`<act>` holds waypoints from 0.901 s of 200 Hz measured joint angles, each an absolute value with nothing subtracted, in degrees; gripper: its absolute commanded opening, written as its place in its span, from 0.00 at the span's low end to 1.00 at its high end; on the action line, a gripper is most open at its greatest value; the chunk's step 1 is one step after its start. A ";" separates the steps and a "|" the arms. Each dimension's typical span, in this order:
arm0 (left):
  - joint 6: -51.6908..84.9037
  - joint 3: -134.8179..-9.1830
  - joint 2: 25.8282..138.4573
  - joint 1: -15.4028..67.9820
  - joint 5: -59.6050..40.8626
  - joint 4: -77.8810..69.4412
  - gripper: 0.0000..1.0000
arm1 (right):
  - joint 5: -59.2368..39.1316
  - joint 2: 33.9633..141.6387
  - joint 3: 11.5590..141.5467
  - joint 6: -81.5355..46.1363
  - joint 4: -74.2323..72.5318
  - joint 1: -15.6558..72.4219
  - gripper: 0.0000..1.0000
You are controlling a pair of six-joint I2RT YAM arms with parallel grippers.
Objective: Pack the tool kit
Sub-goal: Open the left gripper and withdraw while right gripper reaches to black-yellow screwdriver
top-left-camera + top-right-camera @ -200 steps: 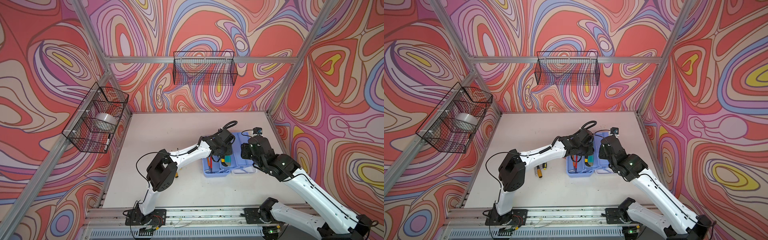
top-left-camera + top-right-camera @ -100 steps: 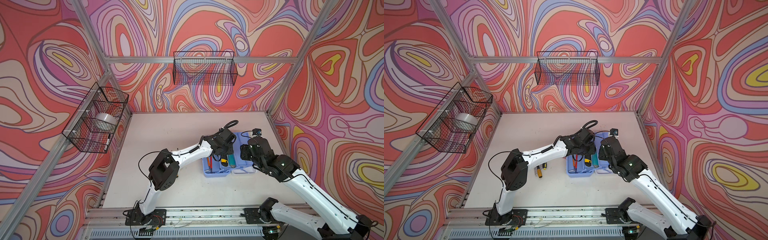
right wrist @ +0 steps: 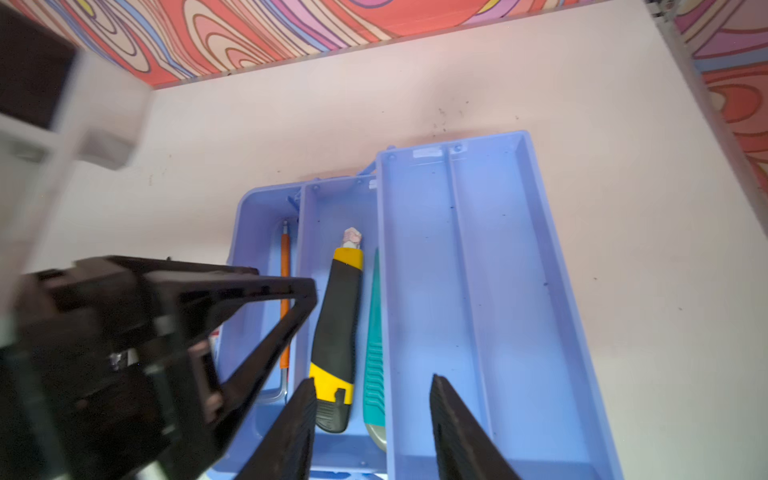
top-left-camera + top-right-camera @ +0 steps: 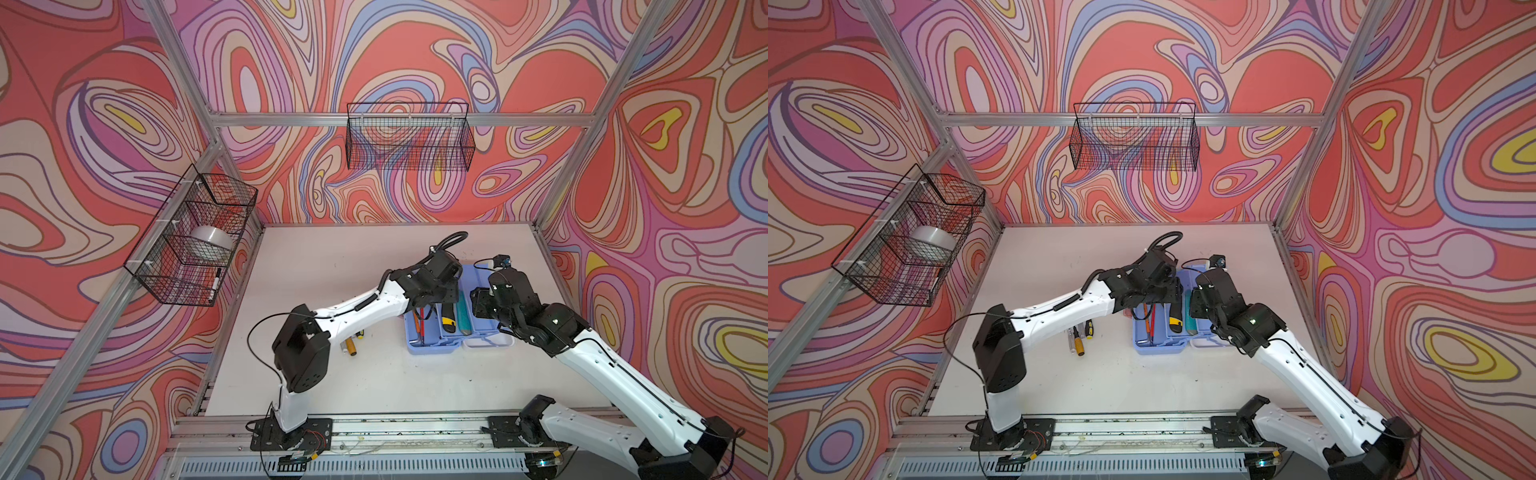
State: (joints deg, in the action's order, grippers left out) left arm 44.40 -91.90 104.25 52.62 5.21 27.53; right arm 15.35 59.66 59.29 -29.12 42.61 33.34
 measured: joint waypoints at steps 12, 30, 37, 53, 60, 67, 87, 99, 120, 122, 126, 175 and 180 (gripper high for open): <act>44.16 -86.24 98.17 50.96 5.69 27.09 0.60 | 13.37 61.39 59.99 -29.02 41.15 33.36 0.46; 44.38 -76.62 89.54 47.75 6.31 26.39 0.60 | 11.33 64.27 60.82 -29.04 39.09 34.13 0.46; 44.38 -72.51 86.35 46.46 7.18 26.39 0.60 | 11.16 65.63 61.47 -29.04 38.63 35.05 0.47; 44.45 -63.81 79.79 44.42 9.52 27.27 0.60 | 12.05 69.34 64.23 -29.04 38.33 39.42 0.48; 44.62 -60.27 76.99 43.53 10.17 27.97 0.60 | 12.34 71.46 65.95 -29.06 38.02 41.80 0.49; 44.66 -57.32 74.52 42.59 10.61 28.64 0.60 | 12.21 73.38 67.46 -29.08 37.34 43.83 0.49; 44.86 -50.63 67.70 38.94 10.96 30.33 0.62 | 11.42 78.28 69.87 -29.56 34.59 47.62 0.50; 44.99 -47.48 63.75 36.05 10.55 31.09 0.63 | 11.27 80.97 70.70 -29.91 33.56 48.73 0.52; 45.06 -43.18 57.63 30.57 9.04 32.01 0.65 | 10.81 86.06 72.18 -30.94 32.01 50.65 0.54; 45.04 -42.87 57.17 30.20 8.99 32.12 0.65 | 10.72 86.63 72.36 -31.07 31.86 50.89 0.54; 45.01 -42.15 56.16 29.32 8.54 32.21 0.65 | 10.70 87.53 72.69 -31.22 31.68 51.31 0.53; 44.93 -33.15 48.05 14.39 -4.08 31.88 0.66 | 9.61 100.60 81.01 -32.99 29.98 56.93 0.52; 44.88 -32.56 48.01 13.28 -5.19 31.83 0.66 | 9.47 102.04 81.89 -33.17 29.87 57.41 0.52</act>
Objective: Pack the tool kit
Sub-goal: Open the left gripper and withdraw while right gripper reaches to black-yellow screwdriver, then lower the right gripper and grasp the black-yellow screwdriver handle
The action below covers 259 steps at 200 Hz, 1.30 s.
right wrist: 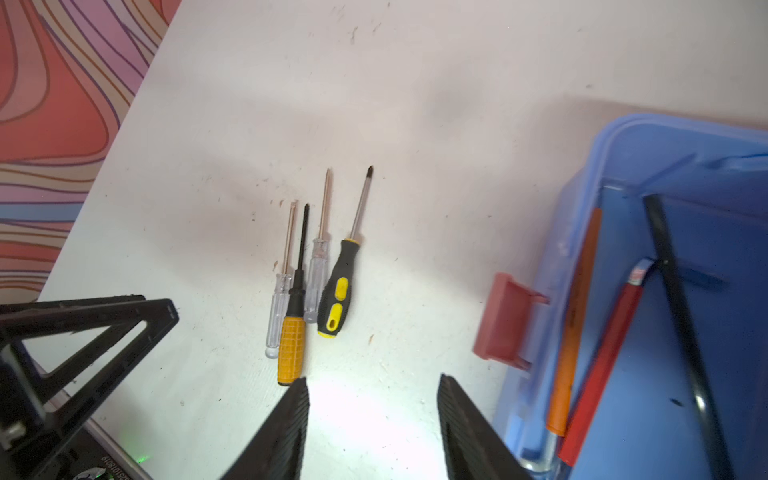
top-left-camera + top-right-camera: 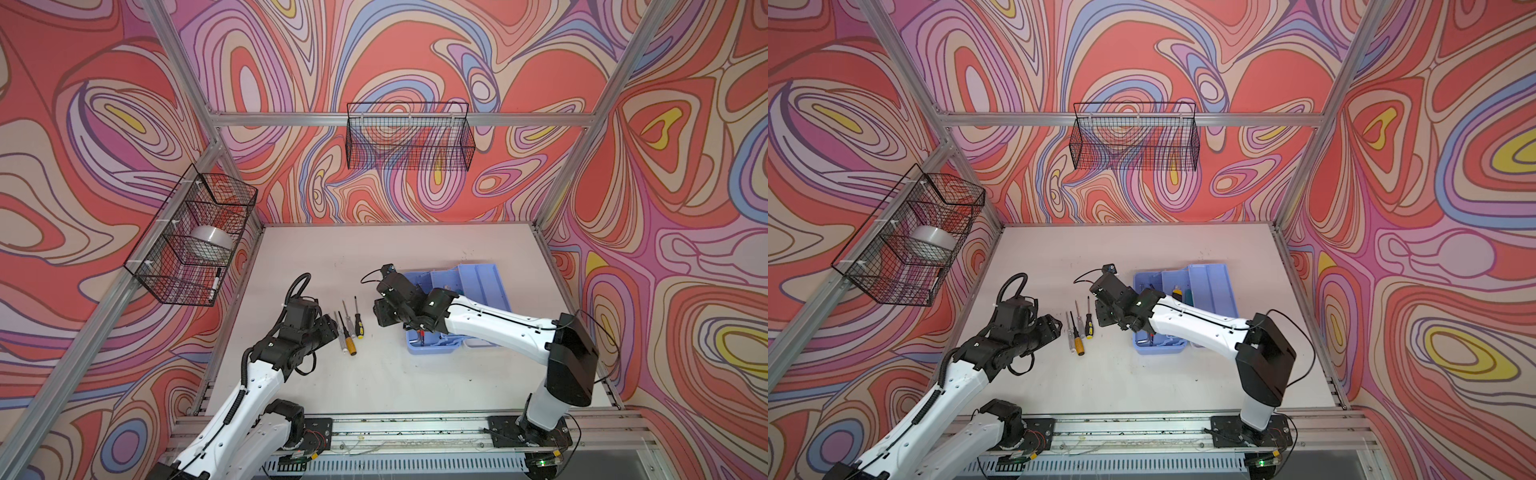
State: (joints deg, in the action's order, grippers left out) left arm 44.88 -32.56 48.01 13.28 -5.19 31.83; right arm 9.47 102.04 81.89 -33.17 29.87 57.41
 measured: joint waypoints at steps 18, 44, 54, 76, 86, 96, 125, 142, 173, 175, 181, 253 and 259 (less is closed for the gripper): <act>44.71 -31.07 47.70 11.00 -8.40 31.79 0.66 | 8.99 106.43 84.18 -33.80 29.58 58.81 0.51; 44.58 -30.68 46.48 10.02 -11.40 30.74 0.66 | 8.19 111.53 86.59 -34.33 29.74 59.61 0.52; 44.58 -30.65 46.33 9.96 -12.12 29.91 0.66 | 7.97 113.38 87.83 -34.48 29.89 59.66 0.52; 44.51 -30.65 46.57 9.67 -13.15 28.73 0.66 | 7.73 116.81 90.43 -34.63 30.15 59.64 0.53; 44.34 -30.61 46.70 9.63 -13.43 28.45 0.66 | 7.68 118.06 91.55 -34.63 30.44 59.66 0.53; 44.14 -30.11 46.61 9.63 -13.58 27.75 0.66 | 7.68 119.31 92.71 -34.61 30.81 59.66 0.53; 44.10 -28.05 46.59 9.37 -13.72 27.46 0.66 | 8.12 122.02 94.74 -34.61 31.64 59.66 0.52; 44.10 -27.75 46.59 9.37 -13.72 27.44 0.66 | 8.14 123.07 95.04 -34.61 31.97 59.66 0.52; 44.12 -27.64 46.59 9.37 -13.82 27.35 0.65 | 8.34 125.01 96.25 -34.57 32.69 59.66 0.48; 44.12 -27.64 46.59 9.37 -13.87 27.33 0.65 | 8.36 125.12 96.33 -34.57 32.75 59.66 0.48; 44.12 -27.55 46.59 9.37 -13.93 27.29 0.65 | 8.40 125.38 96.47 -34.59 32.82 59.66 0.47; 44.14 -26.83 46.46 9.37 -14.13 27.14 0.65 | 9.41 126.89 97.17 -34.59 33.08 59.66 0.45; 44.14 -26.83 46.46 9.37 -14.13 27.14 0.65 | 9.50 127.07 97.41 -34.59 33.06 59.66 0.45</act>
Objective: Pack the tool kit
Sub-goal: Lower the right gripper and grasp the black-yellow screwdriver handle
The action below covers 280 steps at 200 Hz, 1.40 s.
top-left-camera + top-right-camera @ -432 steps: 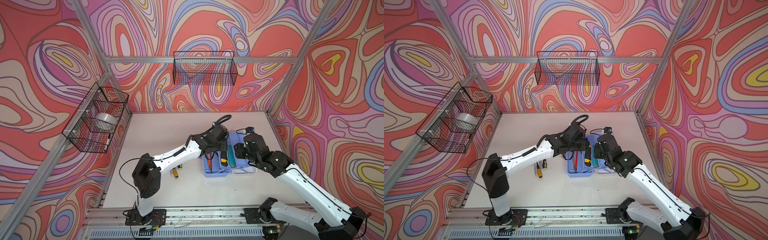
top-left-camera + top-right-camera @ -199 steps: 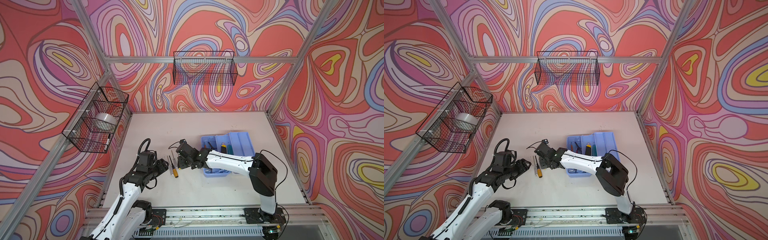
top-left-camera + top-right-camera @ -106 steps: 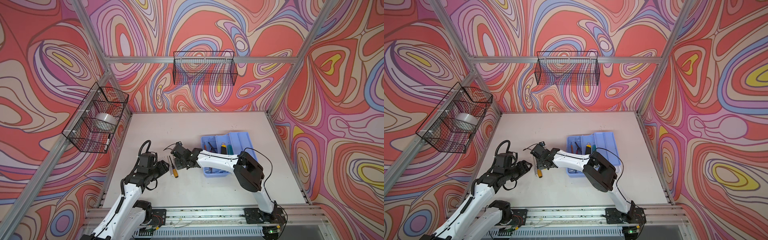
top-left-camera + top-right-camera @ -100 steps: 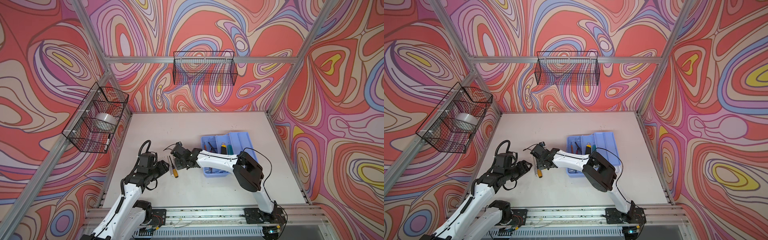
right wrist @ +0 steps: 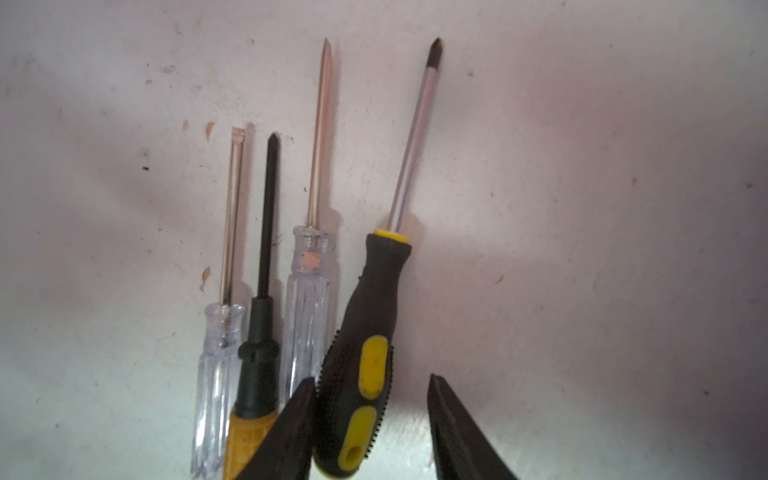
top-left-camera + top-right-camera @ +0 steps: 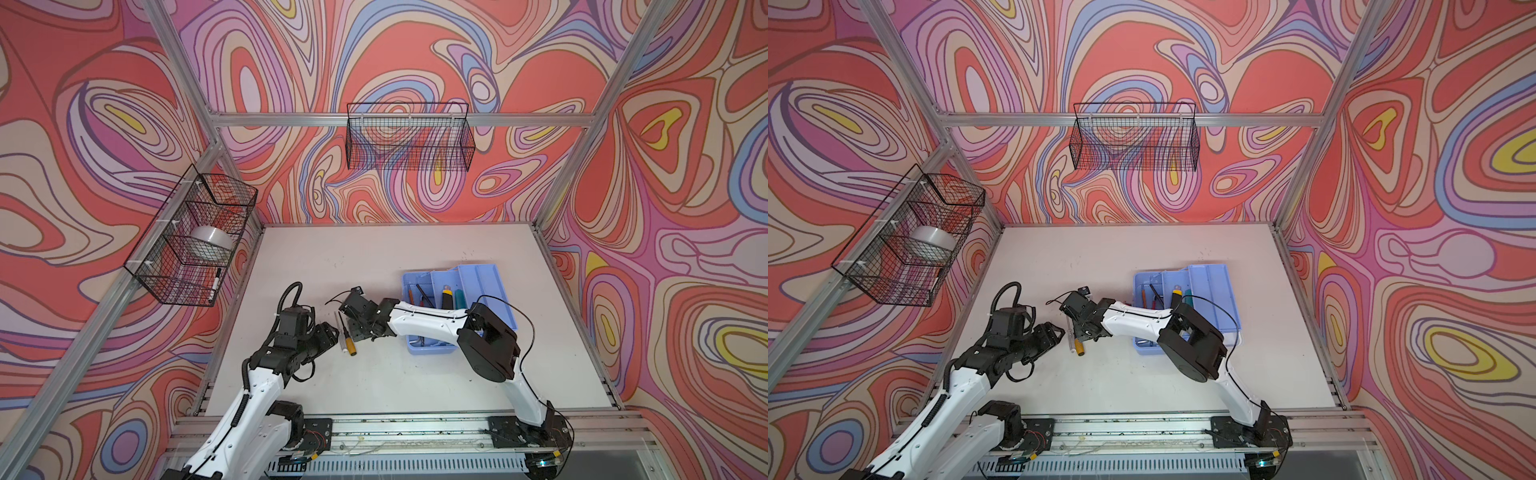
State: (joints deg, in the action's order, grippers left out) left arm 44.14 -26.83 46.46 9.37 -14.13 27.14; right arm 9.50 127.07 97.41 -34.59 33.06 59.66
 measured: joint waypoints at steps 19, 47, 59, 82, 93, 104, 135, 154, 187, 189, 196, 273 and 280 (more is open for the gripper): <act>44.14 -26.74 46.46 9.37 -14.13 27.14 0.65 | 9.80 127.59 97.65 -34.59 33.06 59.66 0.45; 44.16 -26.46 46.48 9.37 -14.13 27.09 0.65 | 10.35 128.99 98.21 -34.59 33.45 59.59 0.43; 44.16 -26.46 46.48 9.37 -14.13 27.05 0.65 | 10.68 129.25 98.67 -34.54 33.50 59.59 0.43; 44.16 -26.44 46.48 9.37 -14.13 26.89 0.65 | 10.94 129.25 98.72 -34.54 33.58 59.53 0.43; 44.16 -26.33 46.48 9.37 -14.13 26.63 0.65 | 10.98 129.25 98.74 -34.48 33.89 59.42 0.42; 44.18 -26.09 46.48 9.37 -14.13 26.37 0.65 | 11.03 129.25 98.83 -34.35 34.02 59.29 0.41; 44.25 -25.71 46.92 9.37 -14.15 26.09 0.65 | 11.18 129.69 100.07 -33.74 34.48 58.89 0.37; 44.34 -25.71 47.37 9.37 -14.20 25.80 0.65 | 11.18 129.80 100.27 -33.52 34.57 58.81 0.35; 44.29 -25.71 48.12 9.37 -14.39 25.39 0.65 | 11.18 129.80 100.27 -33.30 34.76 58.81 0.35; 44.29 -25.71 48.16 9.37 -14.39 25.36 0.65 | 11.18 129.82 100.27 -33.30 34.76 58.81 0.35; 44.29 -25.71 48.31 9.37 -14.39 25.32 0.65 | 11.18 129.88 100.27 -33.26 34.76 58.81 0.35; 44.14 -25.71 49.04 9.37 -14.46 24.64 0.65 | 11.40 130.32 100.25 -32.67 34.76 58.81 0.24; 44.14 -25.71 49.23 9.37 -14.50 24.53 0.65 | 11.42 130.32 100.22 -32.64 34.74 58.81 0.23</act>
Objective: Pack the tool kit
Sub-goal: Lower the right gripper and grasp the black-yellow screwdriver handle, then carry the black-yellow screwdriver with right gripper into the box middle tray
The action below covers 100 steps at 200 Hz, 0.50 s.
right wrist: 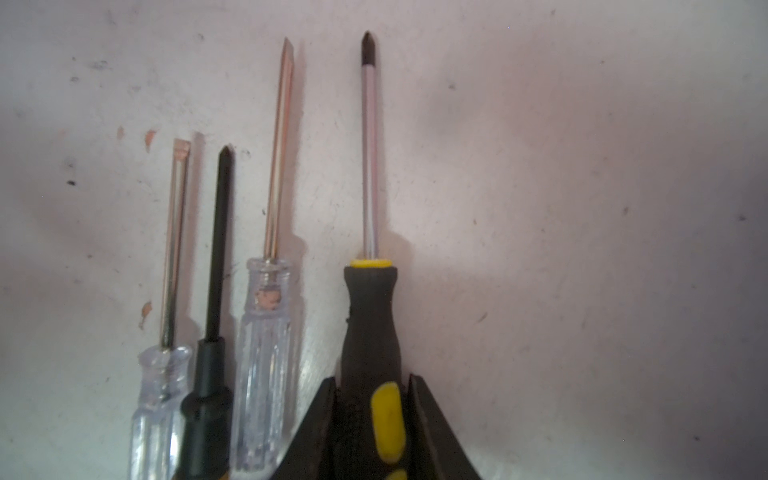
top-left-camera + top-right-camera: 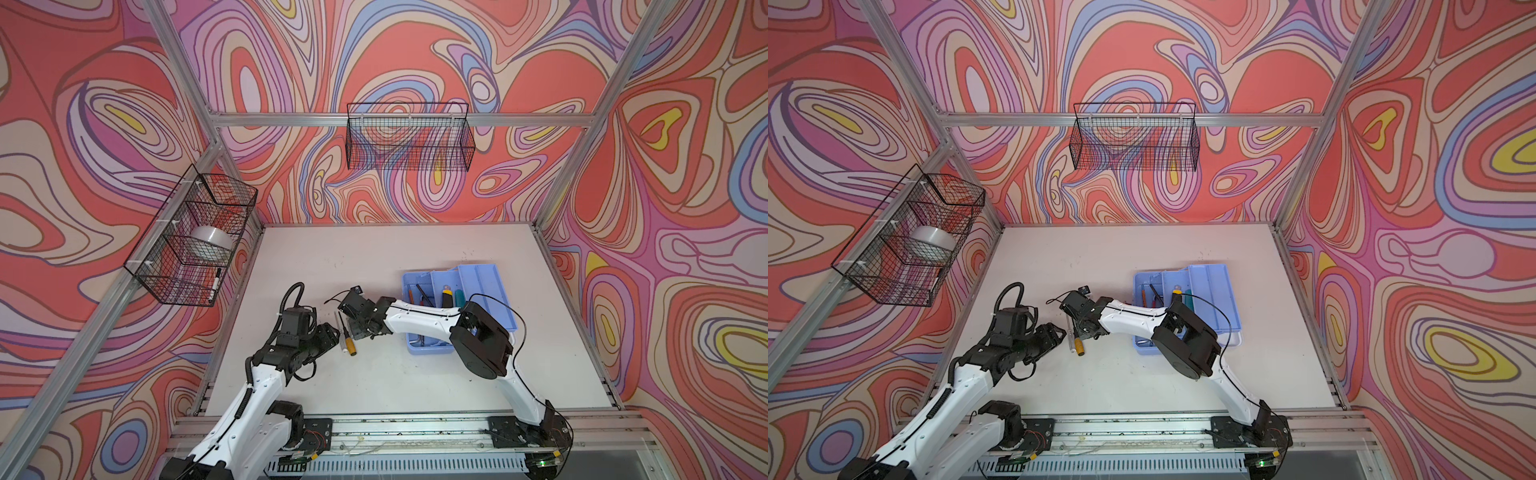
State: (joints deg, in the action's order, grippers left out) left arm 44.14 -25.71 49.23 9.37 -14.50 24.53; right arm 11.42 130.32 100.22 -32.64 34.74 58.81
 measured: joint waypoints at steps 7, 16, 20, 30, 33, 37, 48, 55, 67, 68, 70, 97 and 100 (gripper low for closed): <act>44.14 -25.71 49.34 9.37 -14.52 24.47 0.65 | 11.46 130.32 100.18 -32.62 34.70 58.81 0.22; 44.14 -25.71 49.47 9.37 -14.57 24.36 0.65 | 11.55 130.32 100.16 -32.62 34.70 58.81 0.19; 44.14 -25.71 49.50 9.37 -14.57 24.32 0.65 | 11.60 130.30 100.16 -32.60 34.70 58.81 0.17; 44.14 -25.71 49.60 9.37 -14.57 24.21 0.65 | 11.64 130.17 99.90 -32.51 34.46 58.81 0.13; 44.14 -25.71 49.60 9.37 -14.55 24.21 0.65 | 11.68 130.02 99.70 -32.45 34.33 58.81 0.10; 44.14 -25.71 49.60 9.37 -14.55 24.18 0.65 | 11.75 129.88 99.42 -32.40 34.26 58.81 0.07; 44.14 -25.71 49.60 9.37 -14.55 24.16 0.65 | 12.10 129.03 98.30 -32.21 34.39 58.81 0.05; 44.14 -25.71 49.60 9.37 -14.55 24.16 0.65 | 12.32 128.44 97.54 -32.14 34.65 58.78 0.05; 44.14 -25.71 49.60 9.37 -14.55 24.12 0.65 | 12.71 127.00 96.09 -31.99 34.94 58.67 0.03; 44.14 -25.71 49.60 9.37 -14.55 24.12 0.65 | 12.73 126.89 95.98 -31.99 34.96 58.67 0.03; 44.14 -25.71 49.60 9.37 -14.55 24.12 0.65 | 12.73 126.61 95.72 -31.97 35.03 58.67 0.03; 44.14 -25.71 49.84 9.37 -14.57 23.75 0.65 | 13.54 121.40 92.75 -31.57 35.79 58.52 0.03; 44.14 -25.71 50.00 9.37 -14.57 23.64 0.65 | 13.76 120.53 92.36 -31.57 35.77 58.52 0.03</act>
State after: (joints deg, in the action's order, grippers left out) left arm 44.14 -25.71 50.00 9.37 -14.57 23.64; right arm 13.76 120.53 92.36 -31.57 35.77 58.52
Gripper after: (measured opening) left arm 0.647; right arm 0.267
